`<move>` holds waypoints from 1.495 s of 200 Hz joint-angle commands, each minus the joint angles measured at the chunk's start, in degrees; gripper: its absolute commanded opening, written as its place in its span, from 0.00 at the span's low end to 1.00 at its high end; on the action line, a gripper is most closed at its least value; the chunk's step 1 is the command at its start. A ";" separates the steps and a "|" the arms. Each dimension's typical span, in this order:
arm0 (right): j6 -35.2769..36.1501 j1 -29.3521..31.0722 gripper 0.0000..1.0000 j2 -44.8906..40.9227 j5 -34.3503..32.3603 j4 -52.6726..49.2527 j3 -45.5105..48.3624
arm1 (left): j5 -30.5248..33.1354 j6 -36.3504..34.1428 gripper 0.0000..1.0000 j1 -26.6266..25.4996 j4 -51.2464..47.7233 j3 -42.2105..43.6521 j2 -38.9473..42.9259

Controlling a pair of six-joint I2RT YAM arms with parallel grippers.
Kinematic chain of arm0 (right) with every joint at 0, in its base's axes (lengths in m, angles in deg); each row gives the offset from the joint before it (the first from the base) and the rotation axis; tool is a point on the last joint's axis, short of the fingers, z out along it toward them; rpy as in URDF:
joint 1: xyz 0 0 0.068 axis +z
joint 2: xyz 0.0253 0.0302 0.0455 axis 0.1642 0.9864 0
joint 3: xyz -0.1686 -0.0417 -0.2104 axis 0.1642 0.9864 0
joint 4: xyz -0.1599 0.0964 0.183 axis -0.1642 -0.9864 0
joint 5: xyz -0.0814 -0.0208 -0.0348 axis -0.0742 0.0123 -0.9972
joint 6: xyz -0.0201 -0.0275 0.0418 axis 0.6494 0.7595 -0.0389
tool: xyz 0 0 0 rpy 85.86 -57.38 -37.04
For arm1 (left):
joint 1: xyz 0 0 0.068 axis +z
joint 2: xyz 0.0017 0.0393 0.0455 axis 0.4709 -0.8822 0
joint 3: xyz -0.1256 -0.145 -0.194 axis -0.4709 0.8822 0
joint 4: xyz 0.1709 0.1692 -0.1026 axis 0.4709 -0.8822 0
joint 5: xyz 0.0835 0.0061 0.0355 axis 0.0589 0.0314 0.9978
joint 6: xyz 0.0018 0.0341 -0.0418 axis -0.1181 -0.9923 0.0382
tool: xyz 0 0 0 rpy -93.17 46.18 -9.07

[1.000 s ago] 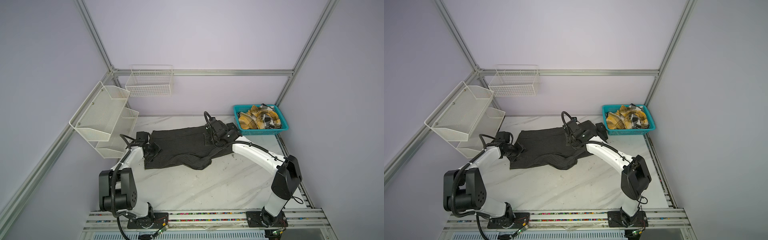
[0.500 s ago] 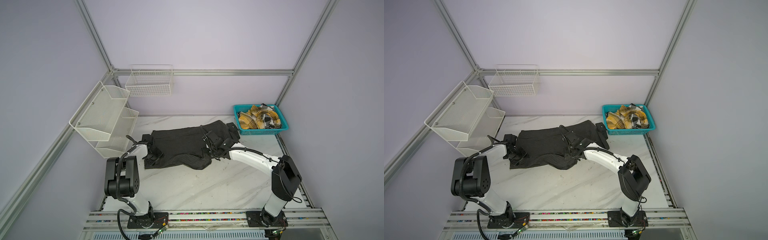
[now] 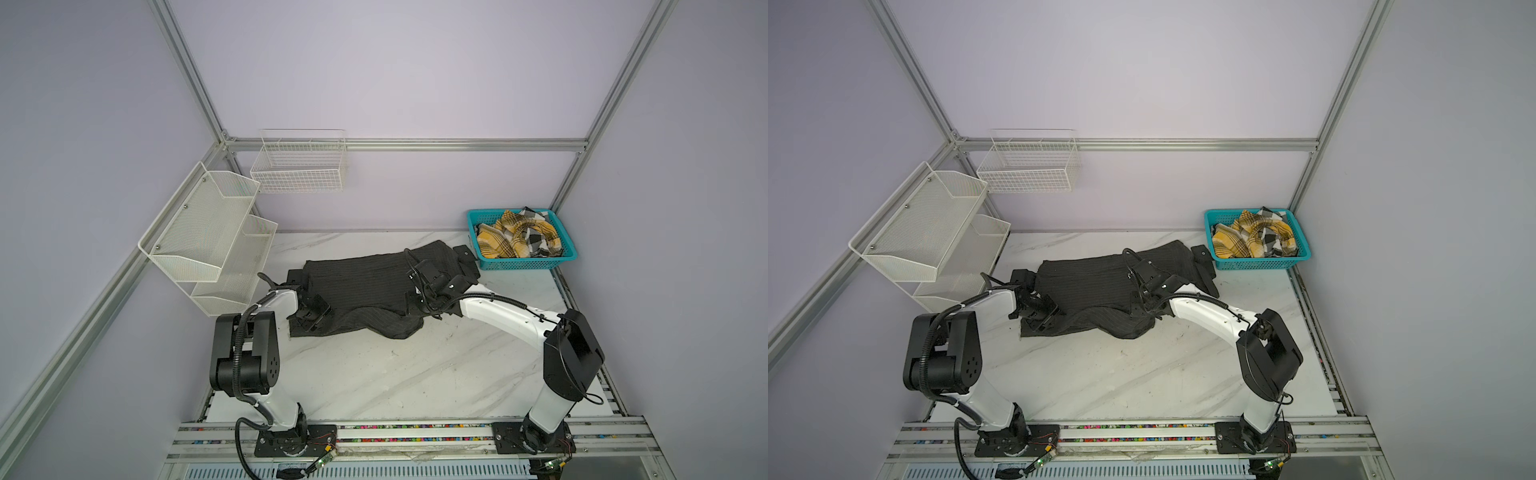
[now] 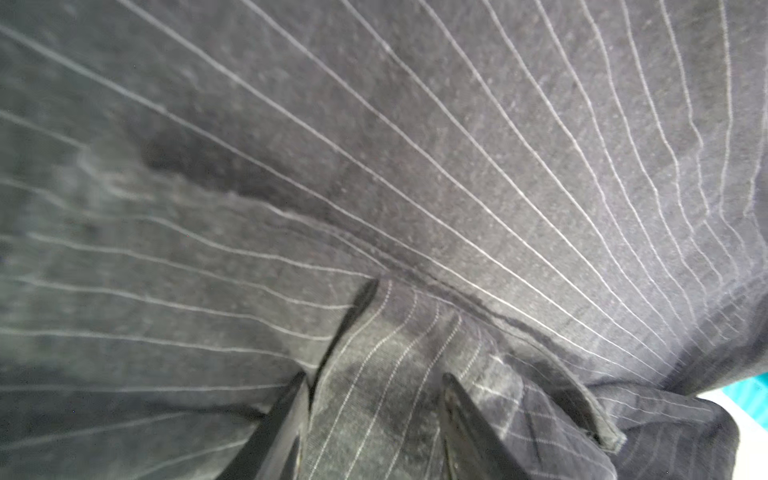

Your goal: Fold and stack the long sleeve shirts

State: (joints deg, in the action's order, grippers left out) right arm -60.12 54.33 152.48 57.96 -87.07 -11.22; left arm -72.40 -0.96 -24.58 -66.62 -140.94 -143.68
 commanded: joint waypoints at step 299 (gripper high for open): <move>0.45 -5.73 0.57 -5.42 3.77 -2.31 3.90 | -6.18 29.82 0.87 -6.45 4.03 13.32 19.15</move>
State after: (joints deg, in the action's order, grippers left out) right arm -61.15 49.37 147.04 61.22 -88.36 -6.85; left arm -75.97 19.50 -29.68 -70.58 -129.82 -124.45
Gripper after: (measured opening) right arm 0.570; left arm 0.855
